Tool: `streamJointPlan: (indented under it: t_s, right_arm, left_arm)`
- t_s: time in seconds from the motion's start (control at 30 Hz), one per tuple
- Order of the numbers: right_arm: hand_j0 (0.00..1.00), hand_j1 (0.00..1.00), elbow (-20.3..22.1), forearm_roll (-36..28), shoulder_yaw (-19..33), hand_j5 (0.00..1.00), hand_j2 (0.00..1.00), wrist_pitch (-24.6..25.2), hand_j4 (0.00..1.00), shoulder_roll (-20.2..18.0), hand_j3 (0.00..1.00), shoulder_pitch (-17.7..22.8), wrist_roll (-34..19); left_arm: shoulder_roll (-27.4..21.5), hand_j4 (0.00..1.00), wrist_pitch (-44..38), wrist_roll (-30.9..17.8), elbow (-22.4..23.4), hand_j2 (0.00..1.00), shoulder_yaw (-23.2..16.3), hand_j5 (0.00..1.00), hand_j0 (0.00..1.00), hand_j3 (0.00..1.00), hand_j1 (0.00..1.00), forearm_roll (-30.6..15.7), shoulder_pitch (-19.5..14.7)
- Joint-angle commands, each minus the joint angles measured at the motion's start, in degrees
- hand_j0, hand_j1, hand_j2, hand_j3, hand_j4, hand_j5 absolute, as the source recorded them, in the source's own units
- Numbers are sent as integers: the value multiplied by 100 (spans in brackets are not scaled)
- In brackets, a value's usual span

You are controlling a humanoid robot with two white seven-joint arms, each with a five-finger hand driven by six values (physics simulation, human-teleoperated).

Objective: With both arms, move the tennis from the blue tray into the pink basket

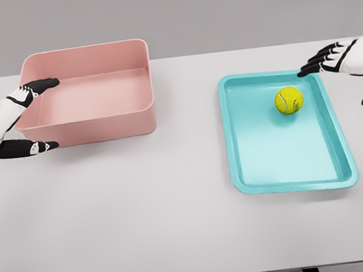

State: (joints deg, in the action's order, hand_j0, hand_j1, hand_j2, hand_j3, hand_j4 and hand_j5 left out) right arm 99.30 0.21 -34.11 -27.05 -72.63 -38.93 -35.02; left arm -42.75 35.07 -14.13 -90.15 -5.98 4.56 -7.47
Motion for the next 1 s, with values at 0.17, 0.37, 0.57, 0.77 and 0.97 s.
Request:
streamJointPlan:
  t_s: [0.17,0.37,0.57,0.77,0.97]
  right_arm:
    - [100,100,90,-91,-87,100,100,1120,100,-23,100,0,2]
    - [100,100,-1079,-30,-236,100,100,2196,100,1418,100,-308,2]
    - [100,100,-1923,717,-922,100,100,2117,100,2148,100,-686,2]
    - [100,100,-1993,849,-1247,100,100,2108,100,2271,100,-738,2]
    - [100,100,-2442,919,-1396,100,100,2055,100,2456,100,-765,2]
  left_arm:
    - [-93,100,-7,-37,-73,100,211,100,100,100,100,-200,158]
    - [-1323,100,-7,-11,-442,100,18,100,100,100,100,-2002,879]
    - [-2088,100,-7,-2,-689,100,-747,100,100,100,100,-3268,914]
    - [-2211,100,-7,-11,-706,100,-1810,100,100,100,100,-3989,923]
    - [-2519,100,-7,-20,-706,100,-2443,100,100,100,100,-4358,1107]
